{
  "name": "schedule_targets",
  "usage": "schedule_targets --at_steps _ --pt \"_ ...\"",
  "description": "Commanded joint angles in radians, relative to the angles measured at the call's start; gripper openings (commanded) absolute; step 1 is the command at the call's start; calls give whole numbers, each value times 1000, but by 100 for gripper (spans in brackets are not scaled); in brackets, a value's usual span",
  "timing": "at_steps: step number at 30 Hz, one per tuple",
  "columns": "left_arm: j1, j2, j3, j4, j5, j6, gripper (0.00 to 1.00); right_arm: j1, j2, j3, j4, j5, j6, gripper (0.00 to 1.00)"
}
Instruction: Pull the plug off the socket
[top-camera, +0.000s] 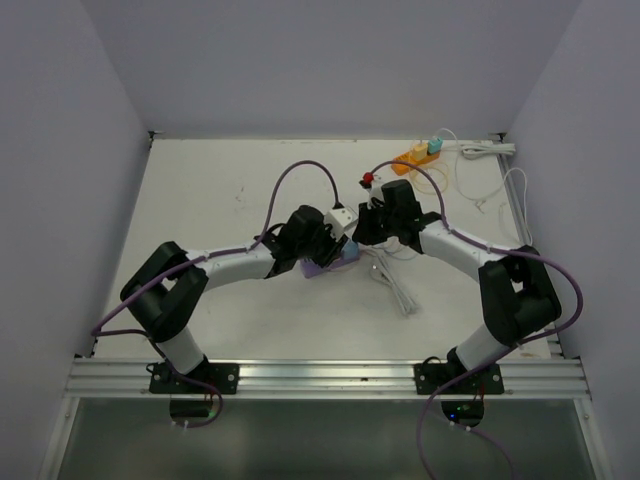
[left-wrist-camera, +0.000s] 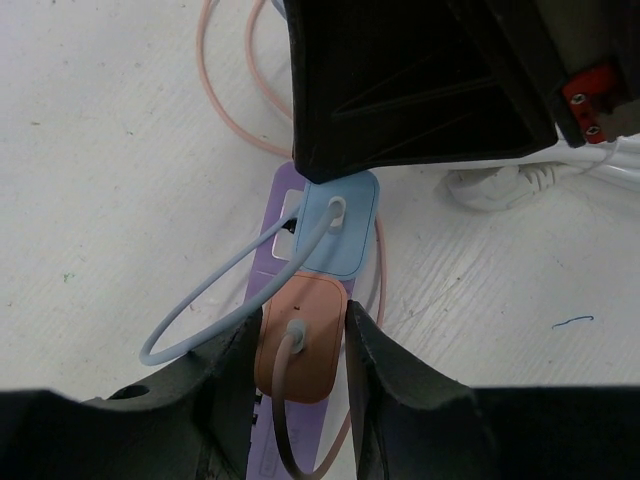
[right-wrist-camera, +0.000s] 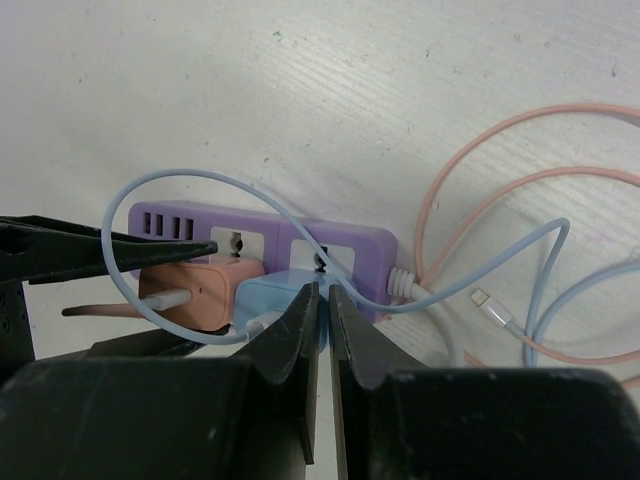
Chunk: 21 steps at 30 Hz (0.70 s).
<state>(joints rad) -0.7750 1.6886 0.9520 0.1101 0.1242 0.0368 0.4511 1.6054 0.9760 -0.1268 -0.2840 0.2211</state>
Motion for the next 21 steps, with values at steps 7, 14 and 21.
schedule_targets --at_steps 7,14,21 --pt "-9 -118 13 184 9 -28 0 15 51 -43 -145 97 -43 9" --pt "-7 -179 4 113 23 -28 0 15 44 -40 -145 98 -37 9" --pt "-9 -263 -42 -9 74 -129 0 14 31 -25 -152 98 -22 12"
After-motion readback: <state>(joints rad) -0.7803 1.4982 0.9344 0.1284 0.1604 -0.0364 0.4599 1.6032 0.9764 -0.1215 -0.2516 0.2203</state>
